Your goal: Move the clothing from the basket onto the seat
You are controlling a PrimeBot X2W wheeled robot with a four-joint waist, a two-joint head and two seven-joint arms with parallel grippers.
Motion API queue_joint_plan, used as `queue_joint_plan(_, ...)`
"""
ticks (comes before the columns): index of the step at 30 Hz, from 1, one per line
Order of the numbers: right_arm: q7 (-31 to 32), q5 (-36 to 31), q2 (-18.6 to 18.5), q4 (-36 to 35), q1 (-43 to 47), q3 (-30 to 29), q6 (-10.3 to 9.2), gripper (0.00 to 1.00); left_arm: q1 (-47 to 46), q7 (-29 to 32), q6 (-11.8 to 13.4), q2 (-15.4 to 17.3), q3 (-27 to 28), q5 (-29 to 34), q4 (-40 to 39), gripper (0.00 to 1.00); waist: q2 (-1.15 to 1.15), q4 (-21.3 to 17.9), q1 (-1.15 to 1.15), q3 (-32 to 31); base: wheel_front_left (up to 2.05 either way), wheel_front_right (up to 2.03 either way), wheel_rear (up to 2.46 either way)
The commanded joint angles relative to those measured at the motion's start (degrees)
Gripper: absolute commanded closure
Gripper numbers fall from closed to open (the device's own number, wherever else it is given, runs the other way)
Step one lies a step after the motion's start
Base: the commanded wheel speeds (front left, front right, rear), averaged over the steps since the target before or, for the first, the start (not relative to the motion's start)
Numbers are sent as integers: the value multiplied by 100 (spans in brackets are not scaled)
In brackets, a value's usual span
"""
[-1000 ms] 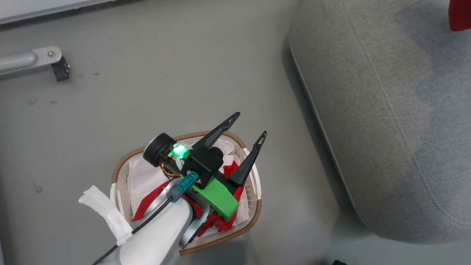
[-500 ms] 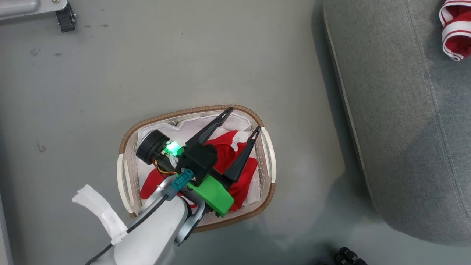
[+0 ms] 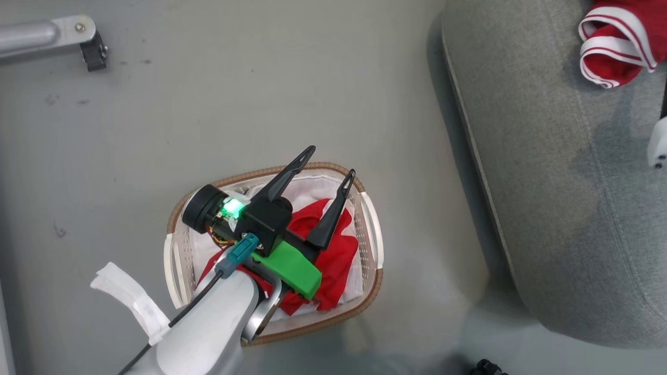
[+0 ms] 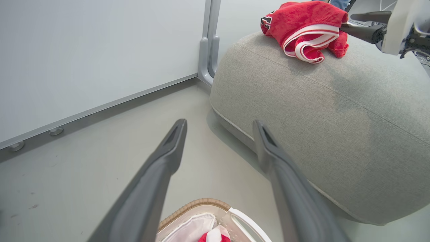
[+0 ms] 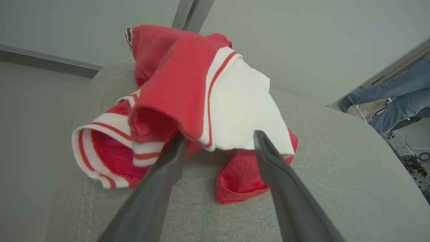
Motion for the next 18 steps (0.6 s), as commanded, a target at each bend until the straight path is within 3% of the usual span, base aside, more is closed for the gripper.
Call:
queue_joint_plan(1,-14,93,14,-98,164,34,-8,0,60,-48,28,-14,18,-31,48,0,0,-54,0,-180,0,0,0)
queue_joint_plan(12,-14,475,-63,-768,889,590,-8,0,364,-308,53,-199,326,-348,477,0,0,135,0,-1147,0,0,0)
queue_joint_plan(18,-14,768,46,-895,741,896,-8,0,772,-330,125,-335,939,-545,411,0,0,415,0,-1855,0,0,0)
